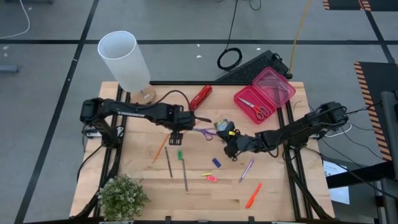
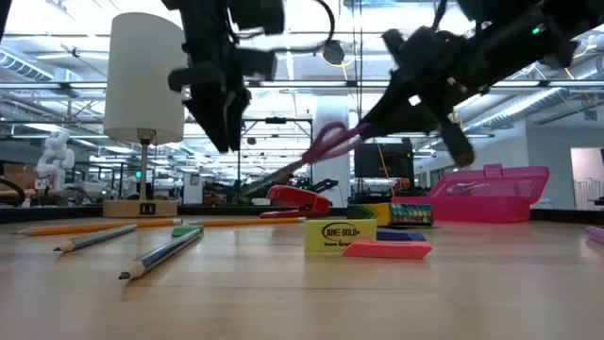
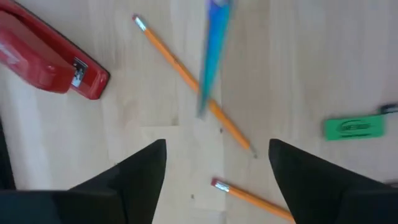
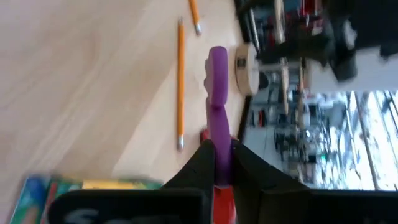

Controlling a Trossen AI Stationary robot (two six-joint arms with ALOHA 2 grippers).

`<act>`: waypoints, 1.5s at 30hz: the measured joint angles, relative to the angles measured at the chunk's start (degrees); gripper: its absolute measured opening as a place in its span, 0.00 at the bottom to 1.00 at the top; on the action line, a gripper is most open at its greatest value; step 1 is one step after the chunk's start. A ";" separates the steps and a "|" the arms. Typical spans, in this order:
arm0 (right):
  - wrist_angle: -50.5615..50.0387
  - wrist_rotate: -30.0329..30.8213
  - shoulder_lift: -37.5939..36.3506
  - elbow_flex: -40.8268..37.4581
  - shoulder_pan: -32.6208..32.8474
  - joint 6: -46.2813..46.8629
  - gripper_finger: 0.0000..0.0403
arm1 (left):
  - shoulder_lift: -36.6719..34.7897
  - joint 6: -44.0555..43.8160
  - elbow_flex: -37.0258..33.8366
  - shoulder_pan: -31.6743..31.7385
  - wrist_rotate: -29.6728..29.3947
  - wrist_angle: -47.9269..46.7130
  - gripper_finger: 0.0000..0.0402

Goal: Pack school essentials
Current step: Put the purple scissors into the pink supply box

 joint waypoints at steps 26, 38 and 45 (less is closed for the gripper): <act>-56.10 27.22 -41.58 -7.72 3.71 10.36 0.05 | -8.30 -4.77 -10.62 -9.28 -1.24 24.57 0.46; -76.89 18.36 -49.47 -7.72 -2.46 18.53 0.05 | -8.30 -4.20 -10.62 -9.45 -1.18 27.63 0.46; -71.31 11.76 -49.72 -7.72 -10.98 9.66 0.06 | -8.30 -2.73 -10.62 -9.45 -1.07 30.14 0.46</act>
